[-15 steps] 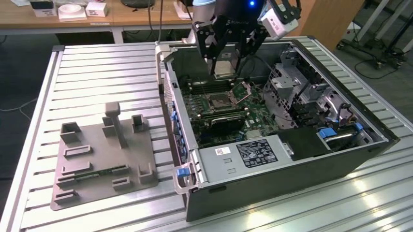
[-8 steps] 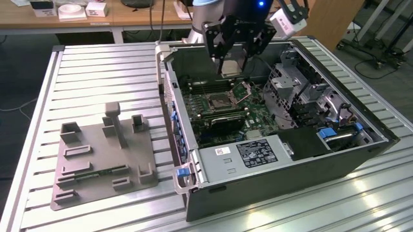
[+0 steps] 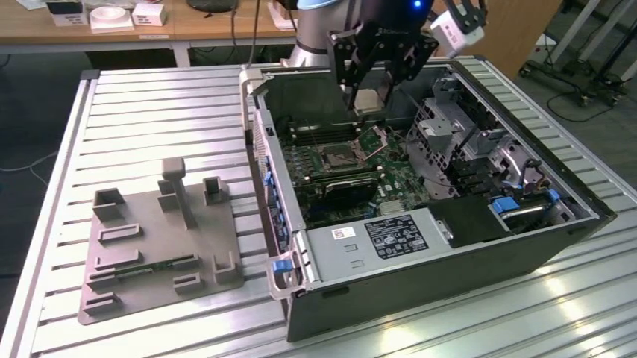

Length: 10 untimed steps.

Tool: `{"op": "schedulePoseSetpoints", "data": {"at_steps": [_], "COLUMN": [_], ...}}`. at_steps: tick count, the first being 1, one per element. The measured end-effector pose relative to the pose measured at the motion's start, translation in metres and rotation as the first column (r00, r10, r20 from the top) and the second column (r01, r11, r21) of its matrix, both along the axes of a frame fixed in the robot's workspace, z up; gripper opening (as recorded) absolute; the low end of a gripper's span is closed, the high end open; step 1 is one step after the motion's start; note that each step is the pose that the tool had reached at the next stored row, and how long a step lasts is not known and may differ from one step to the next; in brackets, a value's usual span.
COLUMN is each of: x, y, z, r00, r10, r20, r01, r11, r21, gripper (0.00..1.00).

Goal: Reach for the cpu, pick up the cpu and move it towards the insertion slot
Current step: 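Pick up the cpu and move it towards the insertion slot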

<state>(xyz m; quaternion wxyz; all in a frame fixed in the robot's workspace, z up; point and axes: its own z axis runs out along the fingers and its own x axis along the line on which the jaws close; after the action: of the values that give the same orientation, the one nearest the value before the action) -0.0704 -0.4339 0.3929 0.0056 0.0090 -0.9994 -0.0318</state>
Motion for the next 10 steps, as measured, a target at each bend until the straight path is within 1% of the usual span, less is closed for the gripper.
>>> {"op": "schedulePoseSetpoints", "data": {"at_steps": [3, 6, 10], "x": [0.003, 0.009, 0.018], "y": [0.0086, 0.0147, 0.0213], "z": [-0.0009, -0.0017, -0.0025], "r00": [1.0000, 1.0000, 1.0000], "r10": [0.000, 0.000, 0.000], "r20": [0.0000, 0.0000, 0.0000], "r01": [0.000, 0.000, 0.000], "r11": [1.0000, 1.0000, 1.0000], "r21": [0.0001, 0.0001, 0.0001], "gripper": [0.54, 0.54, 0.54]}}
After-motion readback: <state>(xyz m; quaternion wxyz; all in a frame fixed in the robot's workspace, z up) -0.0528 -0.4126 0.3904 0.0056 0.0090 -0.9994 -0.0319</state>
